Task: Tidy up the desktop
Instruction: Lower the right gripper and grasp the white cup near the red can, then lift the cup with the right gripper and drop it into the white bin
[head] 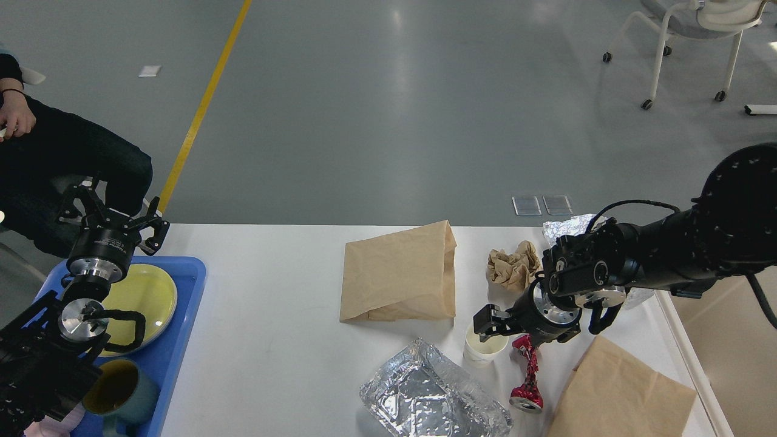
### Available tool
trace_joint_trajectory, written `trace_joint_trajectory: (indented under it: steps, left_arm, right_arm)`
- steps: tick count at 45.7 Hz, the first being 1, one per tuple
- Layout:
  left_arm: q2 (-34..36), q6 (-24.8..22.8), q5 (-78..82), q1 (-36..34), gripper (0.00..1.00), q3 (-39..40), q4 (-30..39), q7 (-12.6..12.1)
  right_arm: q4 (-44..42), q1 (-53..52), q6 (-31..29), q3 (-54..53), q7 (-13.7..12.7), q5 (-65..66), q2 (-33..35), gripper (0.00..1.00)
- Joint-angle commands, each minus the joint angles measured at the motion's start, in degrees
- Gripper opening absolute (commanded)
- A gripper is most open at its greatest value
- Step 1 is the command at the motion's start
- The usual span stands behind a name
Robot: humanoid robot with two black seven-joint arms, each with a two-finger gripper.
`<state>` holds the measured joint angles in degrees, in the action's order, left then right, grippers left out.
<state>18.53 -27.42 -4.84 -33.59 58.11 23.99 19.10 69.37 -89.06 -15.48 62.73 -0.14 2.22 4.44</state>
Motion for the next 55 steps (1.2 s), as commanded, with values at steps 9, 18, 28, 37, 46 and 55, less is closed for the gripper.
trace_joint_trajectory:
  steps: [9, 18, 28, 37, 46, 55]
  left_arm:
    - [0.0, 0.0, 0.0, 0.0, 0.97, 0.1, 0.0, 0.1]
    - [0.0, 0.0, 0.0, -0.1, 0.97, 0.1, 0.0, 0.1]
    - [0.0, 0.0, 0.0, 0.0, 0.97, 0.0, 0.0, 0.1]
    - [0.0, 0.0, 0.0, 0.0, 0.97, 0.0, 0.0, 0.1]
    - [0.0, 0.0, 0.0, 0.0, 0.97, 0.0, 0.0, 0.0]
    - [0.0, 0.0, 0.0, 0.0, 0.97, 0.0, 0.0, 0.0]
  right_arm:
    - [-1.7, 2.8, 0.9, 0.0, -3.4, 0.0, 0.0, 0.31]
    - [-1.6, 2.8, 0.7, -0.1, -4.9, -0.1, 0.0, 0.0]
    - [-1.6, 2.8, 0.8, -0.4, -5.0, -0.1, 0.0, 0.0]
    - [0.1, 0.0, -1.0, -2.3, -4.9, -0.9, 1.8, 0.0]
    - [3.1, -5.9, -10.6, -5.6, -4.8, -0.9, 8.6, 0.0]
    - [7.4, -16.9, -21.5, -10.8, -4.8, -0.9, 21.7, 0.0]
